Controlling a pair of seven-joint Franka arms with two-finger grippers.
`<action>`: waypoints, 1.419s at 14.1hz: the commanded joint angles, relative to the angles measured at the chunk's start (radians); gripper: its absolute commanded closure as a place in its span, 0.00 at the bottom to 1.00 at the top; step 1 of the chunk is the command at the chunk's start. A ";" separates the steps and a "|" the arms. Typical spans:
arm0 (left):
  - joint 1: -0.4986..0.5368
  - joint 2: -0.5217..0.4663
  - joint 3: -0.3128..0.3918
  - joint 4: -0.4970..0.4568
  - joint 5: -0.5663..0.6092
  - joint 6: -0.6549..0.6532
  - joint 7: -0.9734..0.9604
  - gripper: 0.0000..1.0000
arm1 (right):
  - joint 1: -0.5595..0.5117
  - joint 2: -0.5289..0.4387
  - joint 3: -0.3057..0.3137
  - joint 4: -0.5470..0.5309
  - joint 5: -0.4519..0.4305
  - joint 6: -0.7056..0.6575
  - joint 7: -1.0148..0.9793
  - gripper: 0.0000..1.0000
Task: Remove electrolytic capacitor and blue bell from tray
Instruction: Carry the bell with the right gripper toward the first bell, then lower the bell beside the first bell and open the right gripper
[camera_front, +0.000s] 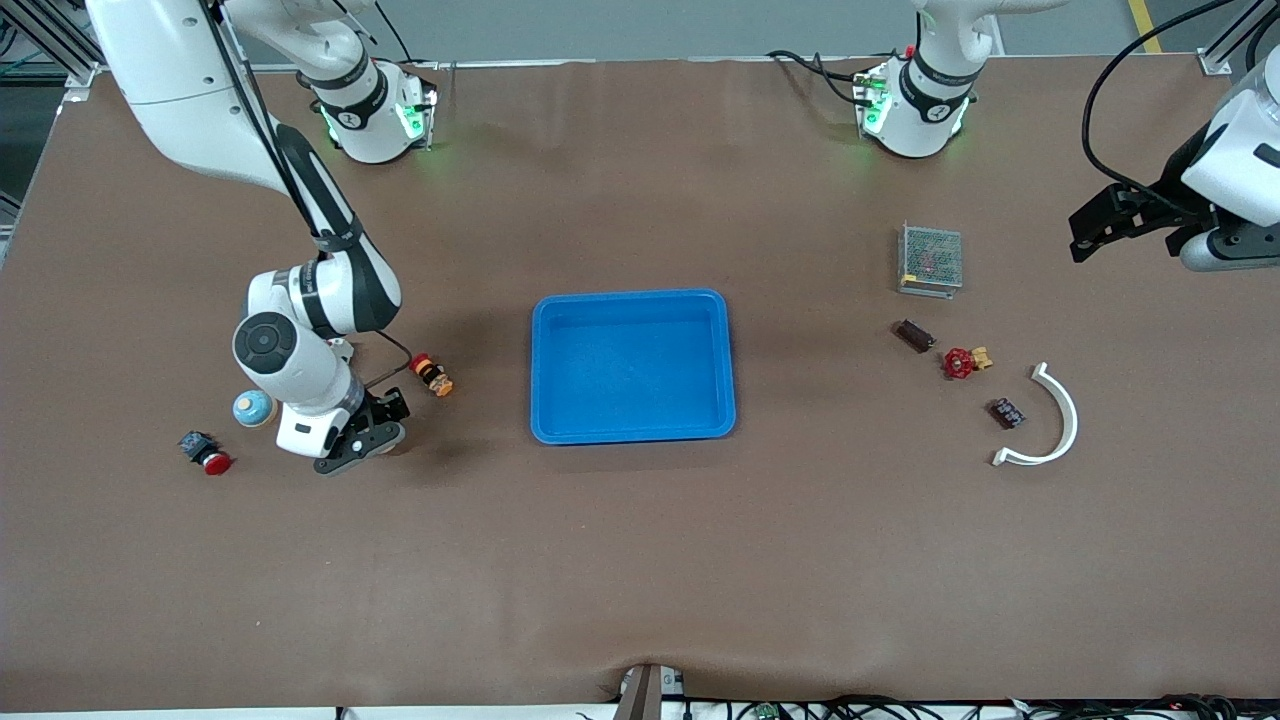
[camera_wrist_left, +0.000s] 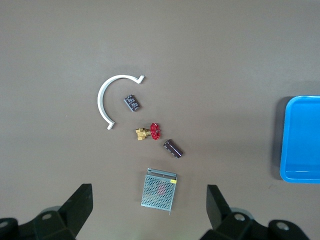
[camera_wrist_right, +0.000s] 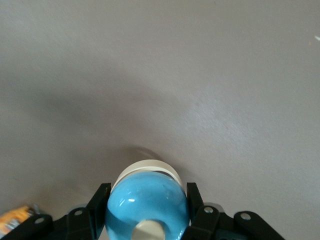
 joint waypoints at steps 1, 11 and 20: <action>0.003 -0.005 0.001 -0.002 -0.012 0.002 0.010 0.00 | -0.049 -0.020 0.021 -0.032 -0.020 0.034 -0.048 0.46; 0.003 -0.010 0.001 -0.003 -0.011 0.007 0.010 0.00 | -0.047 0.032 0.021 -0.029 -0.018 0.084 -0.051 0.44; 0.003 -0.010 0.001 -0.005 -0.012 0.007 0.009 0.00 | -0.050 0.035 0.023 -0.009 -0.009 0.071 -0.042 0.00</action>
